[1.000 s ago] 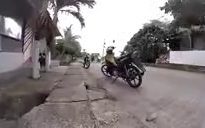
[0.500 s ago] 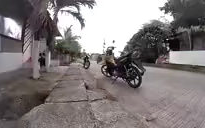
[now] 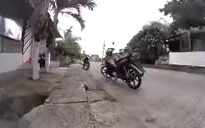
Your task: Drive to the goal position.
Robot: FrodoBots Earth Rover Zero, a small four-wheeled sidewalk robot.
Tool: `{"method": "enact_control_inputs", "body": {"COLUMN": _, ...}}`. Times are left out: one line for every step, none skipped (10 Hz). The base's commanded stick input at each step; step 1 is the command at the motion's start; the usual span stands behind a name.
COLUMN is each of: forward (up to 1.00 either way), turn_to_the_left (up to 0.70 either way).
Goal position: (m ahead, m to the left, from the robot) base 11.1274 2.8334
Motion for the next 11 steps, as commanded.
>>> {"method": "enact_control_inputs", "body": {"forward": 0.70, "turn_to_the_left": 0.00}}
{"method": "enact_control_inputs", "body": {"forward": 0.70, "turn_to_the_left": 0.00}}
{"method": "enact_control_inputs", "body": {"forward": 0.70, "turn_to_the_left": 0.00}}
{"method": "enact_control_inputs", "body": {"forward": 0.70, "turn_to_the_left": 0.00}}
{"method": "enact_control_inputs", "body": {"forward": 0.70, "turn_to_the_left": 0.05}}
{"method": "enact_control_inputs", "body": {"forward": 0.70, "turn_to_the_left": 0.27}}
{"method": "enact_control_inputs", "body": {"forward": 0.64, "turn_to_the_left": 0.29}}
{"method": "enact_control_inputs", "body": {"forward": 0.00, "turn_to_the_left": 0.45}}
{"method": "enact_control_inputs", "body": {"forward": 0.00, "turn_to_the_left": 0.04}}
{"method": "enact_control_inputs", "body": {"forward": 0.00, "turn_to_the_left": 0.00}}
{"method": "enact_control_inputs", "body": {"forward": 0.00, "turn_to_the_left": 0.00}}
